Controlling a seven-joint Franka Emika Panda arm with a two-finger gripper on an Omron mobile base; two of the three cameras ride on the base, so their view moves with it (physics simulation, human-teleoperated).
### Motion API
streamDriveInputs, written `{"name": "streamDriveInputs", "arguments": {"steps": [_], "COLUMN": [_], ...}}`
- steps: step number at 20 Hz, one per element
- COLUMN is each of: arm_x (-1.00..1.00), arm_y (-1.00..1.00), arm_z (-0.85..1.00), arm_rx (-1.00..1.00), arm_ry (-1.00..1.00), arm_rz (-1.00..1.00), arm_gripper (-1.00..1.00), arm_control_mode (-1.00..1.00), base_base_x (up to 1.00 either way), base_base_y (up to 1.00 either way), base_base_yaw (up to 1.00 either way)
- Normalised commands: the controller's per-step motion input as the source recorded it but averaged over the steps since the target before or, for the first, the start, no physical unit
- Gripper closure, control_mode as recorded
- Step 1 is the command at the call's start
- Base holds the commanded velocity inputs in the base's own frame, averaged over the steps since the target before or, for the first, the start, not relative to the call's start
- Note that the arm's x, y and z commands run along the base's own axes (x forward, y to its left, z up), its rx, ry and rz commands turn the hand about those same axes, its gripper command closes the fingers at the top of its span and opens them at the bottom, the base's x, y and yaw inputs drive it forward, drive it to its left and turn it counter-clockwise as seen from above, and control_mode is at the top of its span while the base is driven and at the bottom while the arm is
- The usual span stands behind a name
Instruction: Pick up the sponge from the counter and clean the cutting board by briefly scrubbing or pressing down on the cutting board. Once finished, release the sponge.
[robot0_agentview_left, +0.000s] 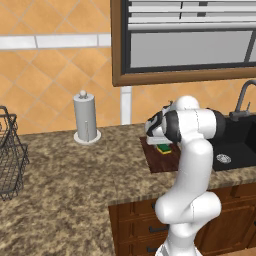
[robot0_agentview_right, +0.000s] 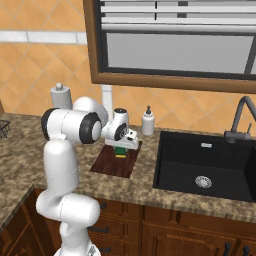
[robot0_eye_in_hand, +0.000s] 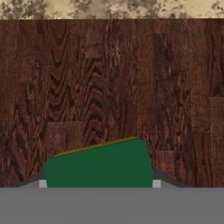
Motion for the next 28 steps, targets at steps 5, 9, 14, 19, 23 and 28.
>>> {"name": "streamDriveInputs", "arguments": {"steps": [5, 9, 14, 19, 23, 28], "arm_x": [-0.08, -0.46, -0.62, -0.16, -0.34, -0.59], "arm_y": [0.14, 0.27, 0.15, 0.01, 0.0, 0.0], "arm_z": [-0.1, -0.01, -0.21, -0.49, -0.32, 0.0], "arm_rx": [0.0, 0.0, 0.0, 0.0, 0.0, 0.0], "arm_ry": [-0.03, 0.0, 0.0, 0.0, -0.02, -0.01], "arm_rz": [0.0, 0.0, 0.0, 0.0, 0.0, 0.0], "arm_gripper": [1.0, 1.0, 1.0, 1.0, 1.0, 1.0], "arm_control_mode": [-1.0, -1.0, -1.0, -1.0, -1.0, -1.0], "base_base_x": [0.0, 0.0, 0.0, 0.0, 0.0, 0.0], "base_base_y": [0.0, 0.0, 0.0, 0.0, 0.0, 0.0], "base_base_yaw": [0.0, 0.0, 0.0, 0.0, 0.0, 0.0]}}
